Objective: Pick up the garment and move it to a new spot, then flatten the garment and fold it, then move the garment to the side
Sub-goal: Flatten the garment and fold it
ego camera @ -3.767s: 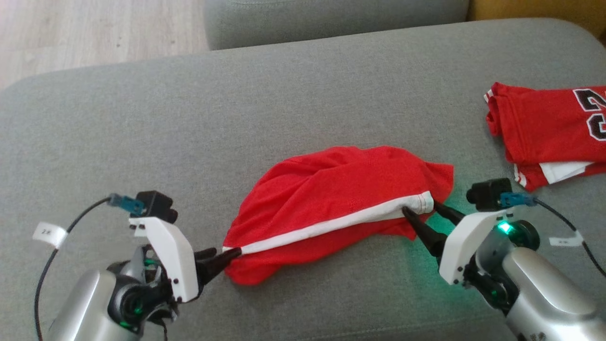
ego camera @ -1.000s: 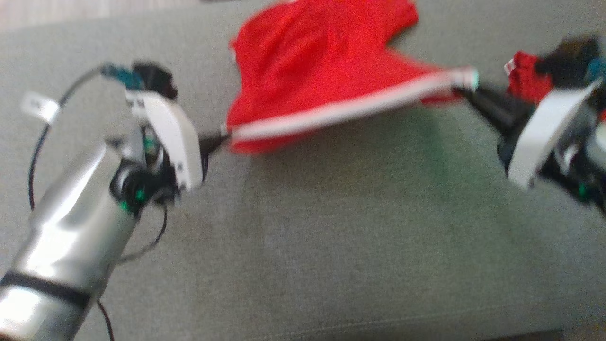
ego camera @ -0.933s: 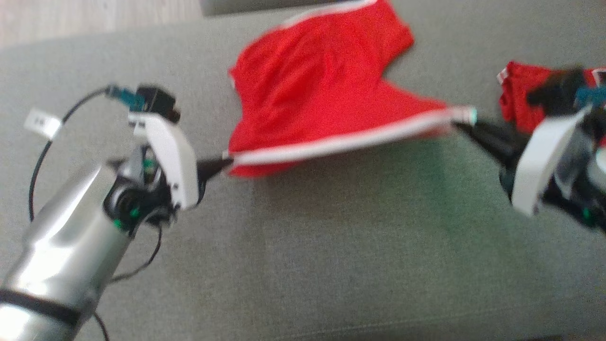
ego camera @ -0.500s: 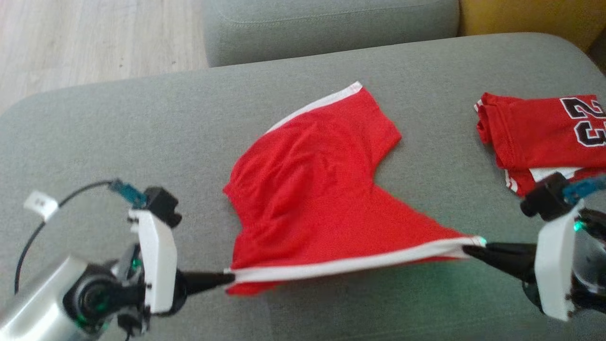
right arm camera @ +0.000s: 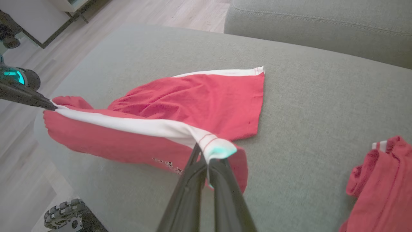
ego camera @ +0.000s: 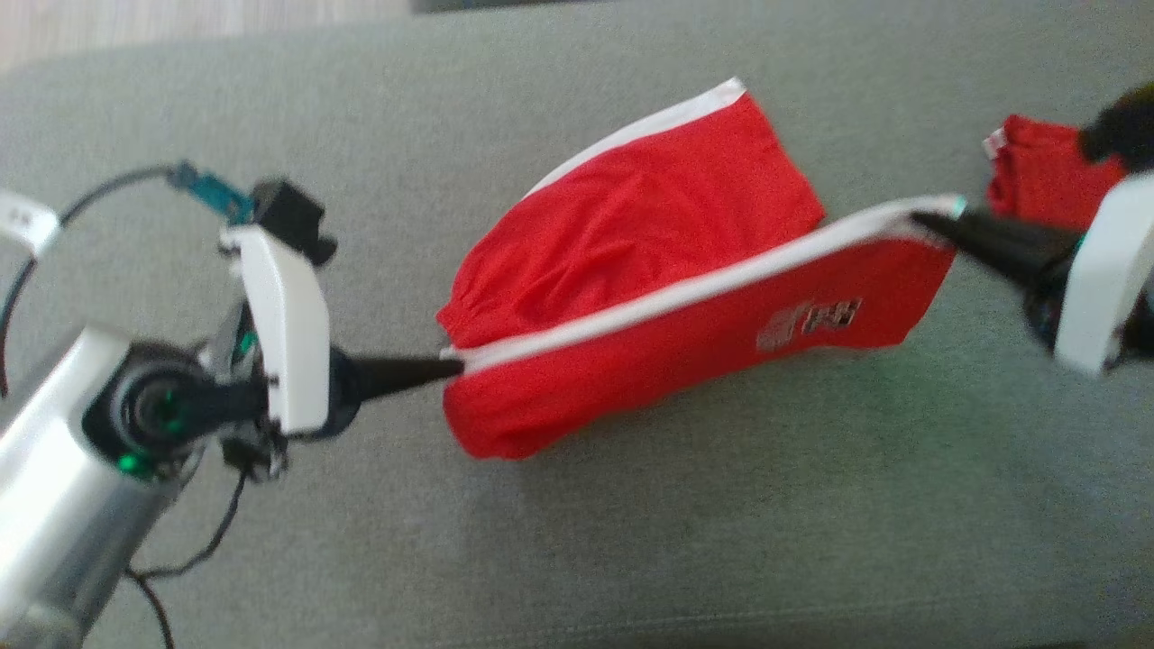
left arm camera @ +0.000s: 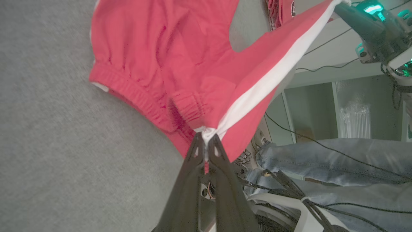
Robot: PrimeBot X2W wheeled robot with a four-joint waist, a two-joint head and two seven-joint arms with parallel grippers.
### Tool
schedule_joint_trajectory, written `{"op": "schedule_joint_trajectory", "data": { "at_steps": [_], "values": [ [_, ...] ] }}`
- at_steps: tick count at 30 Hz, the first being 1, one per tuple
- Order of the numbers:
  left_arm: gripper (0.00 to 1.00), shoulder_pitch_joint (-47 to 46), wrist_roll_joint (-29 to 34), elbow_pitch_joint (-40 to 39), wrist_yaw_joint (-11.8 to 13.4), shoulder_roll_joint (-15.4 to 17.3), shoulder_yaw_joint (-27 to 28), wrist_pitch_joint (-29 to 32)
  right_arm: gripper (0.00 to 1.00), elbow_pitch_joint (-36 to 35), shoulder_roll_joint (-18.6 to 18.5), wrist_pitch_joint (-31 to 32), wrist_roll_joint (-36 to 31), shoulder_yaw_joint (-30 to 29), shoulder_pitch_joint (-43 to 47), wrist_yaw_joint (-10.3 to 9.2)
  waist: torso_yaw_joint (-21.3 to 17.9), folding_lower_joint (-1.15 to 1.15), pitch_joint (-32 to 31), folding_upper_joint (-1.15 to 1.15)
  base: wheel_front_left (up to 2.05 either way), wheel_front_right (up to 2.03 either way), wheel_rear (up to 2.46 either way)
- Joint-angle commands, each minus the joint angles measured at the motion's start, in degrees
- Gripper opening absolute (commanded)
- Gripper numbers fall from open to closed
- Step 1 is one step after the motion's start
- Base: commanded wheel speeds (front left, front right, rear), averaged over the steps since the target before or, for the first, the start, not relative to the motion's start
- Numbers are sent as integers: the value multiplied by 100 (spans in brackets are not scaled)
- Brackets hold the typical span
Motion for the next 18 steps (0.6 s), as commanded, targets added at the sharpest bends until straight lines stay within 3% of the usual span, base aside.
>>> {"op": "schedule_joint_trajectory", "data": {
  "at_steps": [1, 13, 18],
  "values": [
    [0, -462, 3, -4, 29, 138, 368, 41, 0, 160, -105, 43, 118, -161, -134, 37, 215, 0, 374, 0, 0, 0, 0],
    [0, -1817, 303, 959, 26, -721, 519, -366, 0, 1349, 439, 313, 270, -80, -1574, 37, 669, 0, 1484, 0, 0, 0, 0],
    [0, -2238, 450, 1320, 26, -933, 499, -448, 0, 1664, 562, 396, 227, 97, -2057, 37, 824, 0, 1843, 0, 0, 0, 0]
  ]
}}
